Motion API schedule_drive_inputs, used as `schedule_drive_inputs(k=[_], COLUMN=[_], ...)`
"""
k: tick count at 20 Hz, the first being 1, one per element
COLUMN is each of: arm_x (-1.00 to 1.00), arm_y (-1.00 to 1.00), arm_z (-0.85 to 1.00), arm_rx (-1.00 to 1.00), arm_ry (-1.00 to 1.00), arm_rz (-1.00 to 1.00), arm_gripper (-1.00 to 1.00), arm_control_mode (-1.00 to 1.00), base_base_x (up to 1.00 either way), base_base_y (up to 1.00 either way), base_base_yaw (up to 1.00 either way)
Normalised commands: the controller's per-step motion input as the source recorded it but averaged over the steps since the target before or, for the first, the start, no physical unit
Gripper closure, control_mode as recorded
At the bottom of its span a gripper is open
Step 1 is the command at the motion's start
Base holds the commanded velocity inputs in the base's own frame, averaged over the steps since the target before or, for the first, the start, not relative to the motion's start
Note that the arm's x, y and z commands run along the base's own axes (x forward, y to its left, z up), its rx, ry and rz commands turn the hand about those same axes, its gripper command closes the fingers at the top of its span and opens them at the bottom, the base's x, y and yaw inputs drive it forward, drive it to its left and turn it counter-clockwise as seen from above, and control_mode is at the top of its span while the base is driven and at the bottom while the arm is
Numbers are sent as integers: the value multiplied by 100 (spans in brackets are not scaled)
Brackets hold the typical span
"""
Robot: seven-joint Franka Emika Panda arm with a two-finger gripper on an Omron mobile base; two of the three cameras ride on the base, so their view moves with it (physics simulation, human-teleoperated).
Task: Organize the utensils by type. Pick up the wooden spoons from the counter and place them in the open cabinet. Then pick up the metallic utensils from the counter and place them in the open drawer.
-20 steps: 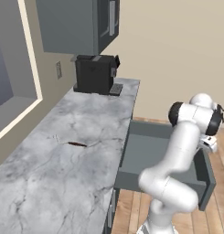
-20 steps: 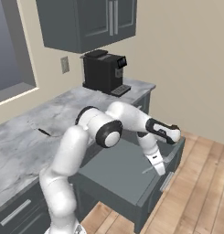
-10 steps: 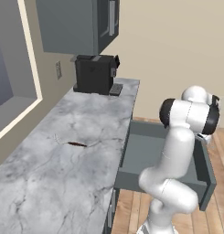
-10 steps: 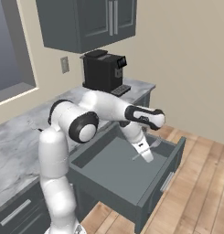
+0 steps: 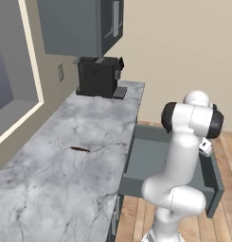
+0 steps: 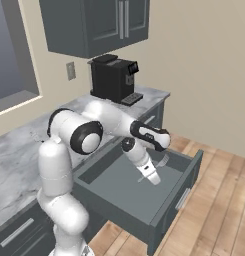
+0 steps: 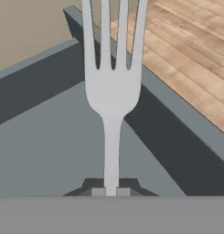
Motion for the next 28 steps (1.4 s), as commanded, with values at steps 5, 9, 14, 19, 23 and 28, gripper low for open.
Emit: schedule_drive_inputs(k=[5, 9, 14, 19, 23, 28], arm_x=[27, 0, 13, 26, 28, 17], arm_y=[6, -10, -1, -18, -25, -2], arm_z=[-29, -63, -59, -62, -64, -57], arm_rx=[0, 0, 2, 6, 7, 1], arm_ry=[17, 12, 5, 2, 0, 0], arm_rz=[16, 14, 13, 11, 8, 4], arm_gripper=[100, 100, 100, 100, 100, 100], arm_control_mode=[-100, -100, -100, -100, -100, -100], base_base_x=[0, 0, 0, 0, 0, 0], base_base_y=[0, 0, 0, 0, 0, 0], base_base_yaw=[0, 0, 0, 0, 0, 0])
